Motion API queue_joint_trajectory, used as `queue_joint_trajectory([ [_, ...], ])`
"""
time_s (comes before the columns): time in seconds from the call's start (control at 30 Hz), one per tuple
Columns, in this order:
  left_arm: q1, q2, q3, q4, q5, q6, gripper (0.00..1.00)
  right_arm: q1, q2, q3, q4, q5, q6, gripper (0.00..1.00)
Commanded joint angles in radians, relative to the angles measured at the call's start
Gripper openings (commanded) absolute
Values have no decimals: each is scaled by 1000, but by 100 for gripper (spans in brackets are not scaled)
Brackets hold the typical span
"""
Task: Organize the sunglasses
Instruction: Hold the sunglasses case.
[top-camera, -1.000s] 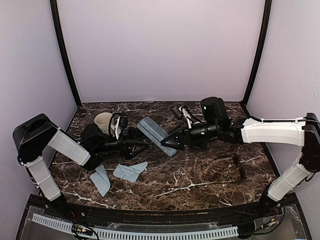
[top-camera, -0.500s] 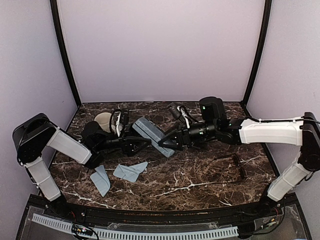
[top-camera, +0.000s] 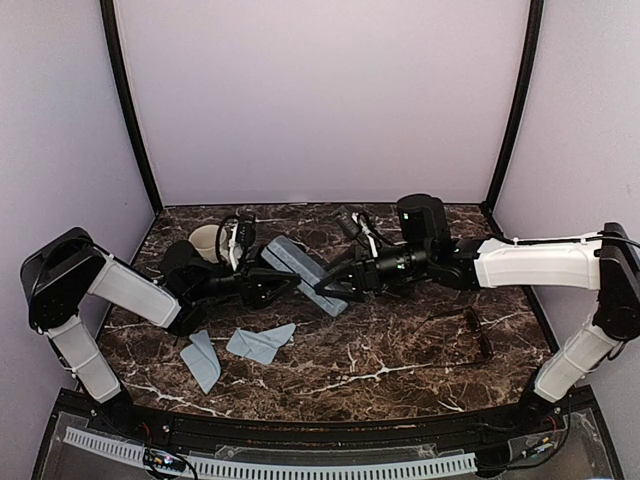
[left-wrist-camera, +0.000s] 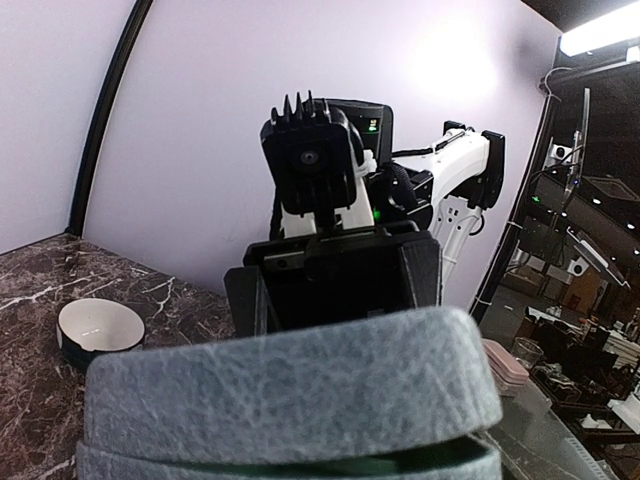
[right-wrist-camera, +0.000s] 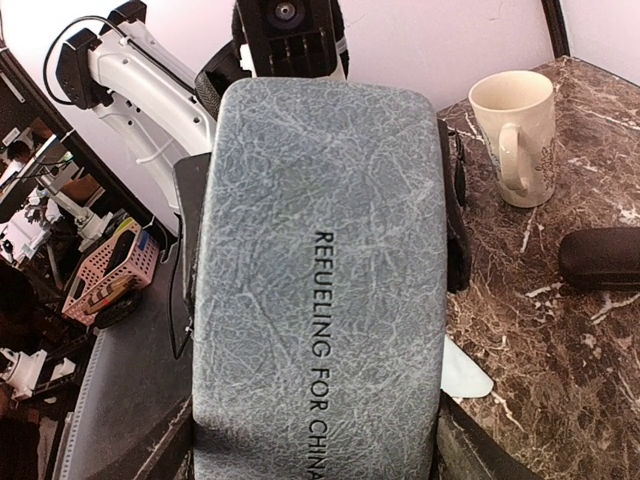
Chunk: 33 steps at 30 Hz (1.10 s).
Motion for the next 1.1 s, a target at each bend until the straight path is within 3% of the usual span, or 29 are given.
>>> queue_joint_trajectory([
  [0.0, -4, -47, -4, 18, -2, 20, 89, 6, 2, 25, 81, -7, 22, 24],
  [0.3, -6, -69, -23, 14, 2, 28, 85, -1, 2, 7, 118, -6, 45, 24],
  [0.53, -6, -69, -26, 14, 15, 22, 59, -3, 8, -5, 142, -4, 62, 26],
  [0.63, -6, -80, -28, -2, 14, 29, 40, -4, 13, -8, 146, 3, 67, 35],
  [0.77, -8, -106, -27, -71, 9, 58, 2, -3, 28, 9, 118, 17, 59, 55],
  [1.07, -21, -155, -32, -191, -22, 130, 0, 23, 72, 73, 15, 48, 5, 91],
])
